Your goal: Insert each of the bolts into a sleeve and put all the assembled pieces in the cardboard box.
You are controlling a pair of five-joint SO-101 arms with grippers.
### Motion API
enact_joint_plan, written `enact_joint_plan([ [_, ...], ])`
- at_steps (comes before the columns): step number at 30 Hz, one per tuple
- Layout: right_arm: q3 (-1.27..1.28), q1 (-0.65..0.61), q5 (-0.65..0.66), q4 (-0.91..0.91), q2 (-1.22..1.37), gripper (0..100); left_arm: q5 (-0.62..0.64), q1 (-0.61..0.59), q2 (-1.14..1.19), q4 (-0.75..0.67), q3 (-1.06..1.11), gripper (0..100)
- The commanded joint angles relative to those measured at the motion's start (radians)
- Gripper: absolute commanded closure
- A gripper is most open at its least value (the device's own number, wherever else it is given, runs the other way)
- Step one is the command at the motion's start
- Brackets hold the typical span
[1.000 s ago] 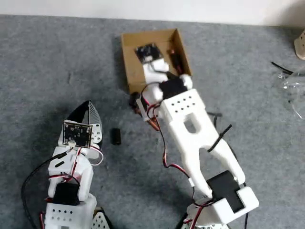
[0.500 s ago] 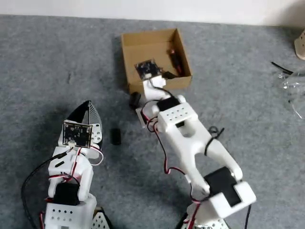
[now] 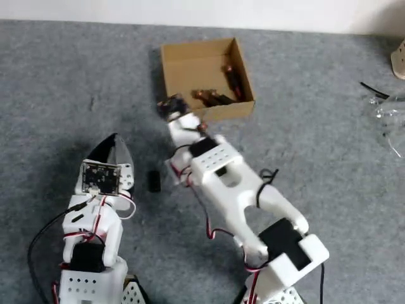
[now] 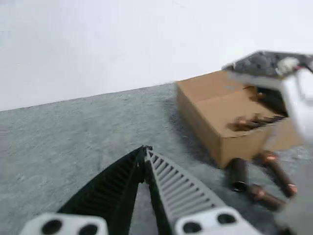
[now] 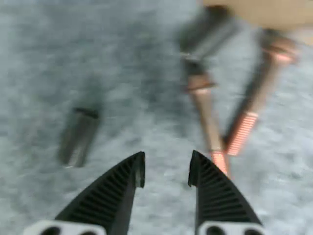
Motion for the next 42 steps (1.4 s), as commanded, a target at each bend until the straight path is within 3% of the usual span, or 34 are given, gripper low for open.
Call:
enact_joint_plan([
  [1, -0.038, -0.071, -0.043, -0.025, -0.022, 86.1, 0.009, -0.053, -0.015, 0.0, 0.018, 99],
  [6, -0.038, -0.125, -0.198, -0.027, -0.022, 86.1, 0.087, -0.124, -0.013, 0.0, -0.004, 97],
  [10, -0.039, -0.147, -0.201, -0.031, -0.022, 86.1, 0.193, -0.2, -0.015, -0.002, -0.01, 92],
  [15, -0.105, -0.162, -0.207, -0.027, 0.019, 86.1, 0.239, -0.255, -0.013, 0.005, -0.051, 92],
  [30, -0.441, -0.186, -0.27, 0.097, 0.344, 86.1, 0.242, -0.268, -0.015, 0.005, -0.053, 91],
  [42, -0.472, -0.189, -0.272, 0.292, 0.423, 86.1, 0.242, -0.268, -0.015, 0.003, -0.048, 91],
])
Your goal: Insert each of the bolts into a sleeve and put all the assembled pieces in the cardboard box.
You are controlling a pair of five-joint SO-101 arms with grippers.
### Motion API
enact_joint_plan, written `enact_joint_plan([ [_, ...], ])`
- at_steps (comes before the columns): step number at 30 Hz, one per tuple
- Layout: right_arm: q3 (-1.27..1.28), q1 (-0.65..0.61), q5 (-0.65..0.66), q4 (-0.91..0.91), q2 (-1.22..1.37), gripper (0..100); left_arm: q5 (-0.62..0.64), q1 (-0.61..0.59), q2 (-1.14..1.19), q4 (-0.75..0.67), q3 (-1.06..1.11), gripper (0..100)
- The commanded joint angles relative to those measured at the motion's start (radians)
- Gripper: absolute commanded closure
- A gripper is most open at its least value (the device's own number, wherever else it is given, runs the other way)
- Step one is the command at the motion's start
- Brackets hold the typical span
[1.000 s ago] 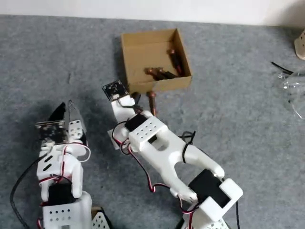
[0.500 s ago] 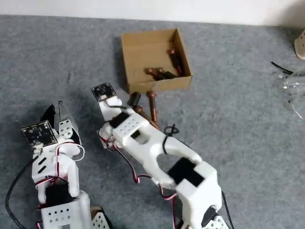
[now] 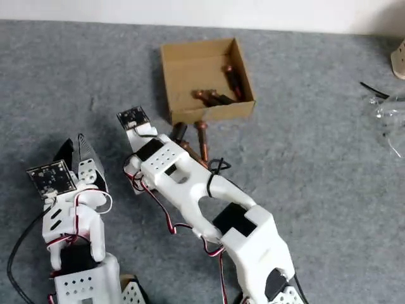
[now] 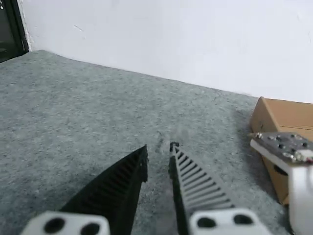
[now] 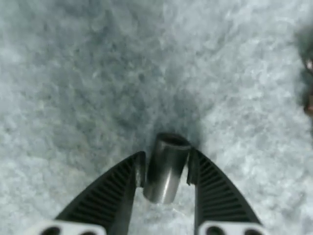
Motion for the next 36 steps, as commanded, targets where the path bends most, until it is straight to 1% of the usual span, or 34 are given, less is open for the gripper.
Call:
enact_joint_plan([
  [1, -0.008, -0.007, -0.011, 0.05, 0.001, 86.1, 0.009, -0.005, -0.015, 0.002, -0.039, 91],
  [6, -0.012, -0.004, -0.011, 0.039, 0.001, 86.9, 0.009, -0.005, -0.015, 0.0, -0.039, 91],
  [8, -0.012, -0.004, -0.011, 0.022, 0.001, 91.7, 0.009, -0.005, -0.015, 0.0, -0.038, 91],
  [10, -0.01, 0.005, -0.011, 0.007, 0.004, 99.8, 0.009, -0.005, -0.015, 0.0, -0.038, 91],
  [12, -0.01, 0.019, -0.011, 0.005, 0.004, 98.5, 0.009, -0.005, -0.015, 0.0, -0.038, 91],
  [15, -0.01, 0.056, -0.011, 0.012, -0.001, 99.4, 0.009, -0.004, -0.013, 0.0, -0.036, 91],
  [18, -0.021, 0.101, -0.006, 0.071, -0.025, 99.4, 0.009, 0.002, -0.013, 0.0, -0.036, 91],
  [21, -0.03, 0.148, -0.003, 0.13, -0.124, 99.4, 0.008, 0.022, -0.013, 0.0, -0.036, 92],
  [23, -0.03, 0.183, -0.003, 0.153, -0.222, 99.4, 0.008, 0.027, -0.01, 0.0, -0.038, 92],
  [25, -0.028, 0.206, 0.006, 0.157, -0.332, 99.4, 0.008, 0.056, -0.01, 0.003, -0.042, 92],
  [29, 0.027, 0.216, 0.083, 0.203, -0.507, 99.4, 0.005, 0.07, -0.008, 0.044, -0.065, 91],
  [32, 0.082, 0.216, 0.084, 0.223, -0.63, 99.4, 0.005, 0.082, -0.008, 0.098, -0.099, 89],
  [36, 0.197, 0.242, 0.089, 0.211, -0.782, 99.4, 0.005, 0.111, -0.008, 0.124, -0.105, 89],
])
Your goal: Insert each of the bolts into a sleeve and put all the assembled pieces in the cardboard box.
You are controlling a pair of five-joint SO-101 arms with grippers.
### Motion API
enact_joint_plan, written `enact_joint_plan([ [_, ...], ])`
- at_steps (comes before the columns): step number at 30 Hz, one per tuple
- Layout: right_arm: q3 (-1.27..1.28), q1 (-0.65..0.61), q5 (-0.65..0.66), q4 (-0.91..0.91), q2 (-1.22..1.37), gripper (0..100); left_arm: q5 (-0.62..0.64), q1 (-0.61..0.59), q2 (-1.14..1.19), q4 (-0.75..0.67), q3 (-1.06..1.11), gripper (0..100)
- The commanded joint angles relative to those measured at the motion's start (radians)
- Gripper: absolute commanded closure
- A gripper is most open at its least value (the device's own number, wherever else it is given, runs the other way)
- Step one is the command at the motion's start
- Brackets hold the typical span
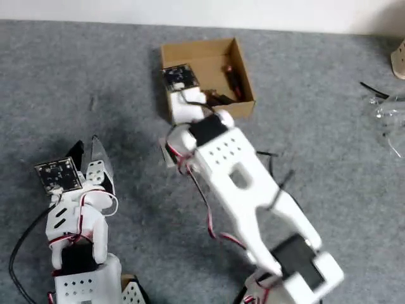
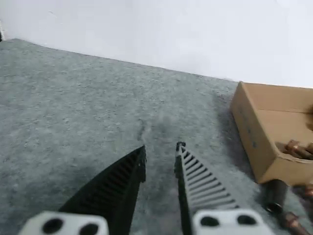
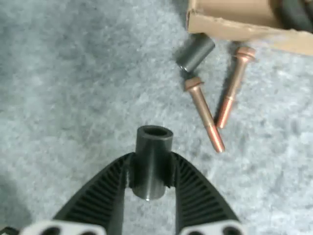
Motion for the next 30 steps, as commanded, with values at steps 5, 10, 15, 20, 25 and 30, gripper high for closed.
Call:
enact_joint_plan([
  [5, 0.147, 0.156, 0.081, -0.033, -0.334, 99.4, -0.011, 0.079, -0.007, 0.063, -0.087, 88],
  [10, 0.289, 0.274, 0.114, -0.048, -0.484, 99.4, -0.046, 0.134, 0.044, 0.086, -0.117, 88],
  [15, 0.486, 0.337, 0.115, -0.124, -0.653, 99.4, -0.046, 0.177, 0.355, 0.083, -0.243, 88],
  [20, 0.668, 0.355, 0.118, -0.211, -0.822, 99.4, -0.043, 0.251, 0.802, 0.081, -0.443, 88],
  [25, 0.763, 0.406, 0.173, -0.223, -0.932, 99.4, -0.04, 0.36, 1.116, 0.063, -0.591, 88],
  [30, 0.944, 0.418, 0.176, -0.344, -0.969, 99.4, 0.08, 0.461, 1.27, 0.063, -0.657, 88],
])
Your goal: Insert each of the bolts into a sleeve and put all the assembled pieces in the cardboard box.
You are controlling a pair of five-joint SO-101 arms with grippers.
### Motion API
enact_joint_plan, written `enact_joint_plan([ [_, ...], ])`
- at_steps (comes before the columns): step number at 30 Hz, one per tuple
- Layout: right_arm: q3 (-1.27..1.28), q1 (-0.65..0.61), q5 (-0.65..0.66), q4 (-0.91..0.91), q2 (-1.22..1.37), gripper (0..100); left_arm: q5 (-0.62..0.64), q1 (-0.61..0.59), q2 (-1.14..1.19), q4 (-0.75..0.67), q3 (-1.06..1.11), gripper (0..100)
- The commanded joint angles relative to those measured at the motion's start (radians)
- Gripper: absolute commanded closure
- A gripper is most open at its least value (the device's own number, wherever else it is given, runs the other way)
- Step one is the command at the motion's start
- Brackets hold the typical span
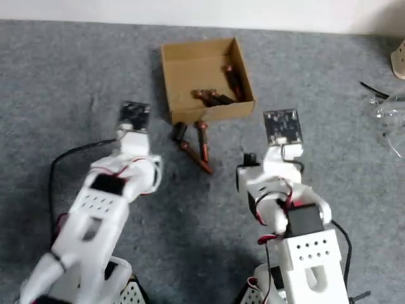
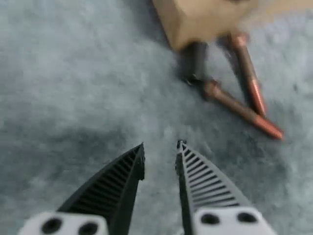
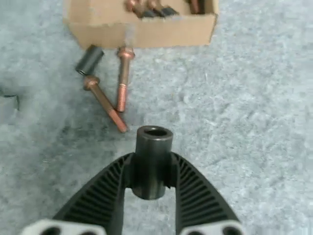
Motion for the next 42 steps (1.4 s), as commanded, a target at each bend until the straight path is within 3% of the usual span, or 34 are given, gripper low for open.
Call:
enact_joint_plan([
  [1, 0.09, 0.012, 0.014, -0.139, -0.042, 99.4, 0.098, 0.079, 0.084, -0.015, -0.09, 88],
  [9, 0.205, 0.042, 0.008, -0.168, -0.151, 99.4, 0.227, 0.116, 0.223, -0.017, -0.194, 88],
  [18, 0.384, 0.044, 0.009, -0.282, -0.374, 99.4, 0.482, 0.153, 0.538, -0.012, -0.476, 88],
  [28, 0.481, 0.039, 0.012, -0.288, -0.533, 99.4, 0.643, 0.171, 0.753, -0.009, -0.711, 88],
  [42, 0.483, 0.042, 0.014, -0.288, -0.555, 99.4, 0.678, 0.188, 0.901, 0.358, -0.892, 88],
])
